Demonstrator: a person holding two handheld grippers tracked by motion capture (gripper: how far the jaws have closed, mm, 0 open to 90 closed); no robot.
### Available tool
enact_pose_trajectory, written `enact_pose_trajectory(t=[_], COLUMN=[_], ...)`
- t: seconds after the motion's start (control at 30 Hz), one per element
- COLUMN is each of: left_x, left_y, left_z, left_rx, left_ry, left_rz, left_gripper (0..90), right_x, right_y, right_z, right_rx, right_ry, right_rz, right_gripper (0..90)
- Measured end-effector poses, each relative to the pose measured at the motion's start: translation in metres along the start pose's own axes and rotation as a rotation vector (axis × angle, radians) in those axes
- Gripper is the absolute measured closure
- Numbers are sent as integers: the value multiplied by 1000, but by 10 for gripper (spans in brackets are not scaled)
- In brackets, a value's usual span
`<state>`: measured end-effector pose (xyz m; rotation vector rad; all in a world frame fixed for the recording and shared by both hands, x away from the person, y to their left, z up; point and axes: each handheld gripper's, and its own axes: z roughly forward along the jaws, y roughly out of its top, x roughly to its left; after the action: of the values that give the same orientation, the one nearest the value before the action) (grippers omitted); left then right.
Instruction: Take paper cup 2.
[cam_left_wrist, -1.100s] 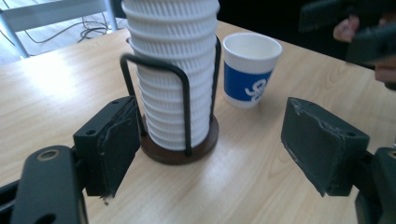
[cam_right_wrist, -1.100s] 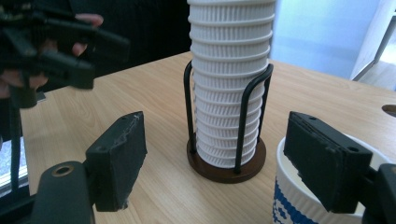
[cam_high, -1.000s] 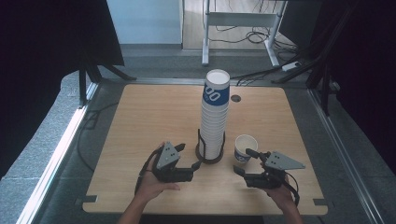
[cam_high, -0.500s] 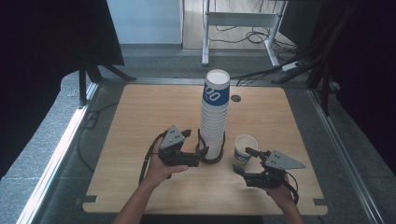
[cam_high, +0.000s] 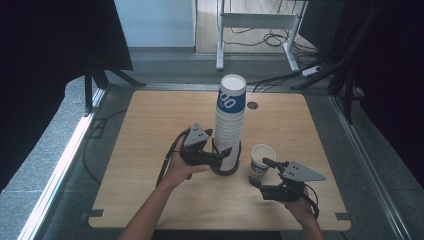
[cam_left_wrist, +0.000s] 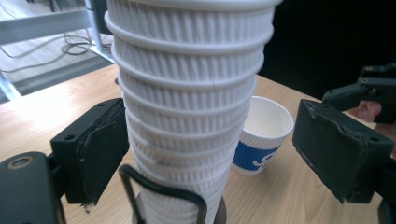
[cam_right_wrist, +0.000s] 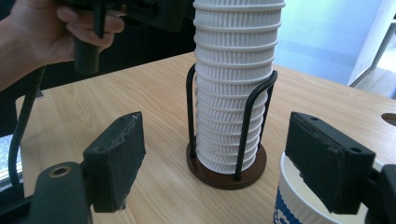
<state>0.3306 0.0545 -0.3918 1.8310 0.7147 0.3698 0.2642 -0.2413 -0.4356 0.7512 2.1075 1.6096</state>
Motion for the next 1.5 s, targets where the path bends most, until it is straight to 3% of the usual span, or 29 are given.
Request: enact_pose_trajectory(t=[0.23, 0.53, 1.3, 1.5], left_x=[11, 20, 18, 19], left_y=[3, 2, 5, 4], left_z=[16, 25, 25, 25], left_rx=[6, -11, 13, 8], left_ry=[-1, -48, -40, -43], left_rz=[-11, -48, 0, 9], left_gripper=[112, 111, 130, 134], right_x=[0, 0, -1, -8], right_y=[0, 0, -2, 9], right_z=[0, 1, 5, 5], right_rx=[-1, 6, 7, -15], right_ry=[2, 3, 12, 36], right_rz=[-5, -7, -7, 2], right_gripper=[200, 200, 215, 221])
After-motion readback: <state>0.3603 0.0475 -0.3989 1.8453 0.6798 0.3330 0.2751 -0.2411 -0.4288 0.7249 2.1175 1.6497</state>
